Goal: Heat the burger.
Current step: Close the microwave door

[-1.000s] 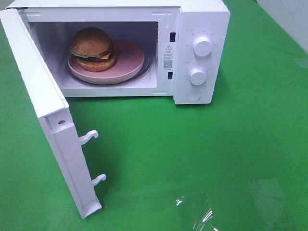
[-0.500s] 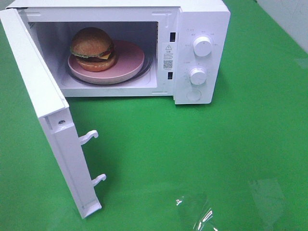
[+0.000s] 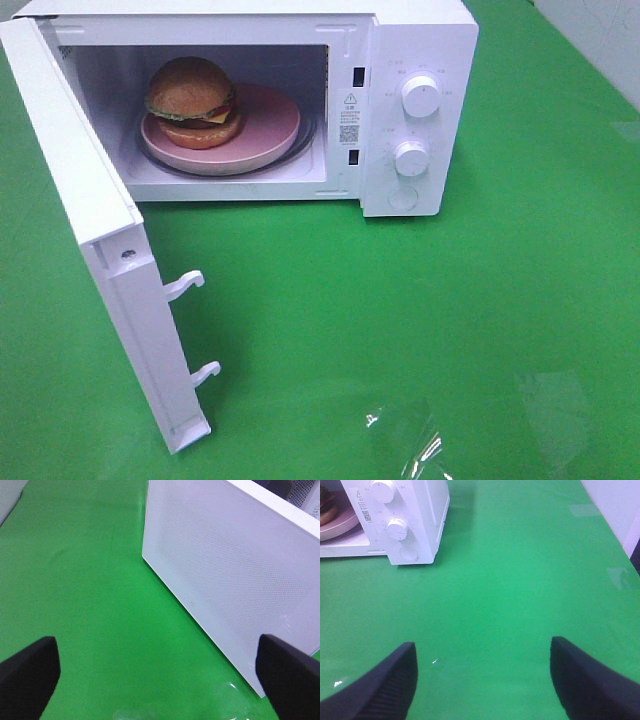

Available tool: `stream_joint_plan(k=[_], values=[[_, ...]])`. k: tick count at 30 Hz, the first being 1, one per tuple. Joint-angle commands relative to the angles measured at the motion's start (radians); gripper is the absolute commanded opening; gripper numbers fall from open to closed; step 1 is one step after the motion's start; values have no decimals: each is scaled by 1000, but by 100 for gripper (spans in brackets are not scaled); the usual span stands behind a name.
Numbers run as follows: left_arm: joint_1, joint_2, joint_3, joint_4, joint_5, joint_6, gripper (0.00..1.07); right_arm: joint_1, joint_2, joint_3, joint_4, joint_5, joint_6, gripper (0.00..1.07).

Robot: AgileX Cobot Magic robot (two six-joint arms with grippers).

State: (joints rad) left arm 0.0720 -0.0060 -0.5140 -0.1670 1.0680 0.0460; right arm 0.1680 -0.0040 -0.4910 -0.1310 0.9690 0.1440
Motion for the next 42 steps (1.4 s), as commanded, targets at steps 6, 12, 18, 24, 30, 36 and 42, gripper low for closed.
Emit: stream_joint_plan(k=[6,12,18,24,30,36,42], values=[[2,-11,0,-1,-2,-2,99,-2,-26,2,5,-7,7,72],[2,-10,0,6,-2,-9,99,-2,-26,2,5,-7,7,72],[2,-3,-11,4,-15,-19,98,-2,-26,2,5,-7,7,72],[2,-3,-32,14,-112,-31,88,-2,-26,2,5,-7,7,72],[2,61,-29,64,-263,-31,46,-2,-26,2,5,-7,7,72],[2,171,-29,79,-381,-31,6,-2,-26,2,5,-7,7,72],[2,334,24,111,-609,-30,0,-2,-26,2,5,-7,7,72]])
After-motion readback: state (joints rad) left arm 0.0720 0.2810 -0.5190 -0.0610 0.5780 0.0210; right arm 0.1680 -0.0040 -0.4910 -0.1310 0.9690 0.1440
